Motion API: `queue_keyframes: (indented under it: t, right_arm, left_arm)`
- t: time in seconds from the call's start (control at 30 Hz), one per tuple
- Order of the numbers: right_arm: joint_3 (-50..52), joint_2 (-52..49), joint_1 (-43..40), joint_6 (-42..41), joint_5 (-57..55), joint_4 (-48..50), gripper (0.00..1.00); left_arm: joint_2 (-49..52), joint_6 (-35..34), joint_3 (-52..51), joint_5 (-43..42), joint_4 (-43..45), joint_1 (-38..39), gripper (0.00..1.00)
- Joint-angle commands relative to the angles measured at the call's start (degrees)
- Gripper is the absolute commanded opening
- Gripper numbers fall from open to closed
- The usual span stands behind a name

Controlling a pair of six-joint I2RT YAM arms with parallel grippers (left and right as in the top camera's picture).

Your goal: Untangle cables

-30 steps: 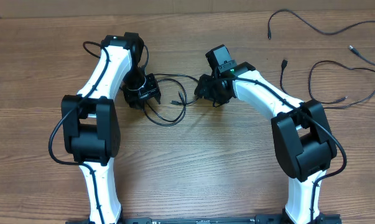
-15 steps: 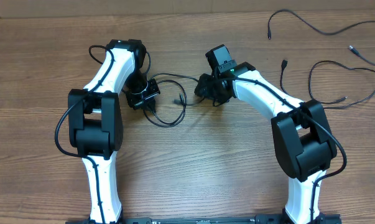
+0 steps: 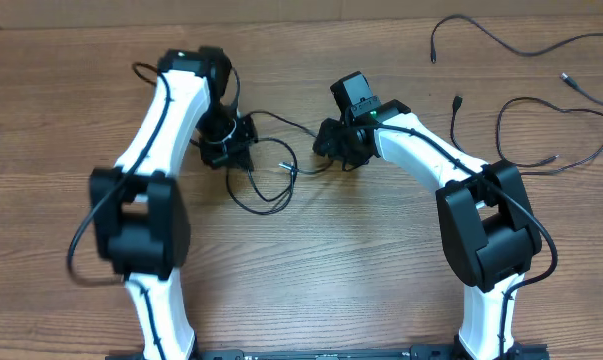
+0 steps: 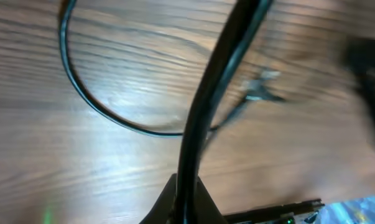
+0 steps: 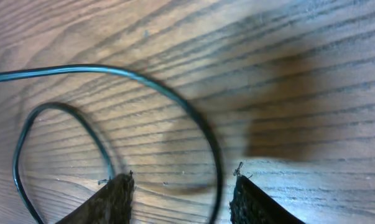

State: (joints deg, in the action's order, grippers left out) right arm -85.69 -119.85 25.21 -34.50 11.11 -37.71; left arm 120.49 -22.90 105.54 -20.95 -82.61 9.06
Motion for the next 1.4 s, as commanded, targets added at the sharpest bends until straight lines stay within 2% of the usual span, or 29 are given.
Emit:
queue_keyframes:
  t: [0.0,0.07,0.27,0.37,0.43,0.5,0.7,0.87,0.93,1.0,1.2,1.37]
  right_arm:
    - [0.2,-0.9,0.2,0.0,-1.3,-1.1,0.49]
    - [0.2,-1.0,0.2,0.0,-2.3,-2.1,0.46]
    - [0.2,-1.0,0.2,0.0,-2.4,-4.8,0.46]
    - [0.2,-1.0,0.2,0.2,1.2,-6.3,0.45]
    - [0.1,-0.8,0.2,2.6,8.0,-7.1,0.39]
    - [0.1,-0.1,-0.1,5.0,14.0,-7.5,0.38]
    - [0.1,7.6,-0.2,11.3,24.9,-9.9,0.52]
    - [0.1,19.2,0.3,12.5,26.3,-11.7,0.59]
    - [0.1,24.5,0.9,12.5,26.3,-12.1,0.7]
    - [0.1,27.6,1.5,11.9,26.3,-12.7,0.75]
    - [0.1,29.6,3.1,7.1,26.1,-14.7,0.76]
    - [0.1,29.6,5.2,6.3,22.3,-14.3,0.76]
  left_arm:
    - [-8.6,2.0,2.2,-1.4,-0.6,1.2,0.04]
    - [-12.0,2.0,2.2,-1.6,-1.1,1.5,0.04]
    - [-21.5,1.9,2.2,-1.6,-1.4,1.6,0.04]
    - [-25.6,1.3,2.2,-0.5,-0.4,1.4,0.04]
    - [-27.9,-3.6,2.2,5.1,0.2,1.4,0.04]
    - [-29.4,-9.0,2.2,11.0,0.1,1.4,0.04]
    - [-31.3,-13.2,2.2,11.8,1.0,1.4,0.04]
    - [-31.3,-15.6,2.2,12.3,2.6,1.4,0.04]
    - [-31.3,-20.1,2.2,9.5,3.4,1.4,0.04]
    - [-31.3,-22.1,2.2,5.5,5.2,1.4,0.04]
    - [-31.3,-28.4,2.3,-1.3,10.5,1.4,0.04]
    - [-31.3,-32.0,2.3,-2.3,10.5,1.4,0.04]
